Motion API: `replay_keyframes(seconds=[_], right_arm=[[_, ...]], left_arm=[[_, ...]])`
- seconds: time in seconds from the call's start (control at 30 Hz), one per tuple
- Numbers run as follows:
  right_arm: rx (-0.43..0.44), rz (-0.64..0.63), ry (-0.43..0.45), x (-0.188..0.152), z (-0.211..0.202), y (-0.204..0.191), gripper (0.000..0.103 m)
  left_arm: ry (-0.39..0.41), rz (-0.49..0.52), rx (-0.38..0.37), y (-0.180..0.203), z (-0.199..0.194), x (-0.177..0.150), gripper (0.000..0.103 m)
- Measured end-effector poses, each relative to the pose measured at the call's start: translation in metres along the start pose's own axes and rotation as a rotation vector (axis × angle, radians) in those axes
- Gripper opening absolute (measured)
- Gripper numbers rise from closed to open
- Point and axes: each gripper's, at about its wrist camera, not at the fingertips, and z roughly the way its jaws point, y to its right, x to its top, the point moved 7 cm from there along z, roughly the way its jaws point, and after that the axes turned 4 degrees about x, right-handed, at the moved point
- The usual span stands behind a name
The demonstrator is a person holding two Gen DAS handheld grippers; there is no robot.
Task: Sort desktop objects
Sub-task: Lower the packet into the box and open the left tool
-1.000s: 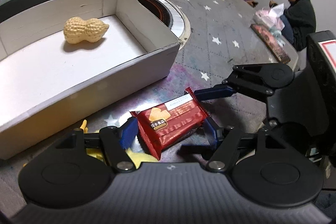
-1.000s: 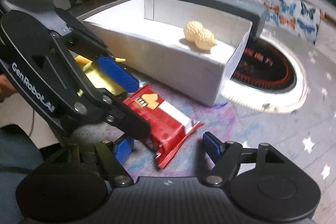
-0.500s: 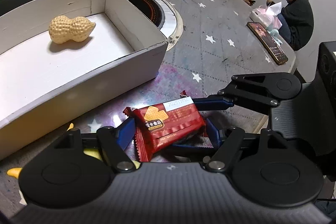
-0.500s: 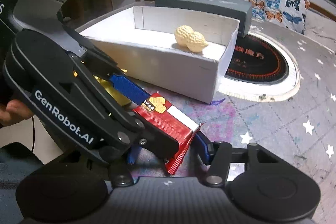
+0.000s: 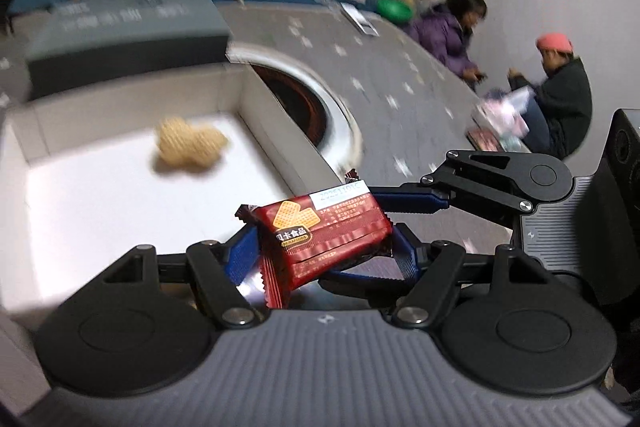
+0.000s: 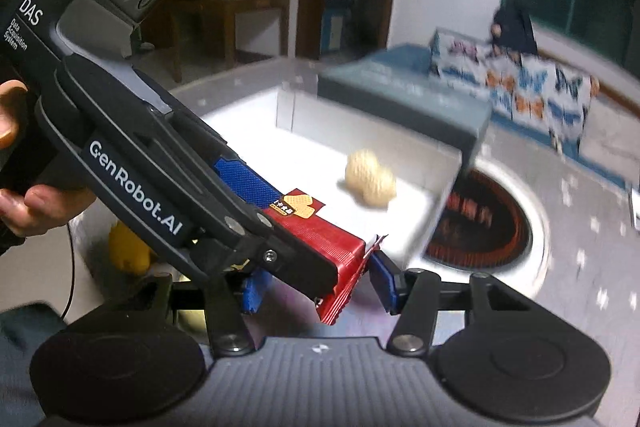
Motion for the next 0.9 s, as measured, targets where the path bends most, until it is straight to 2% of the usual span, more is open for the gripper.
replay_keyframes(seconds=[0.1,0.2,0.33,0.5,0.67,0.9], right_arm=[[0.009,-0.03,0.028,0.024,0.019,0.004,0.055],[0.051,-0.016,0.019,0.042,0.051,0.011,0.055],[0.089,0.009,-0.032,0.048,0.093,0.019,0.055],[0.126,0.066,-0.117,0.042,0.13,0.032,0.055],[0.127,0.091,-0.169,0.03,0.14,0.039,0.055],[0.115,0.124,-0.155,0.027,0.133,0.045,0.06]], left_arm=[[0.015,-0.017,0.039,-0.023,0.003,0.016,0.071],[-0.001,-0.053,0.053,-0.052,0.014,0.024,0.071],[-0.053,-0.126,0.038,-0.091,0.037,0.026,0.071],[-0.106,-0.156,0.024,-0.112,0.062,0.025,0.071],[-0.121,-0.173,0.015,-0.12,0.075,0.019,0.071],[-0.088,-0.173,0.039,-0.125,0.066,0.019,0.071]])
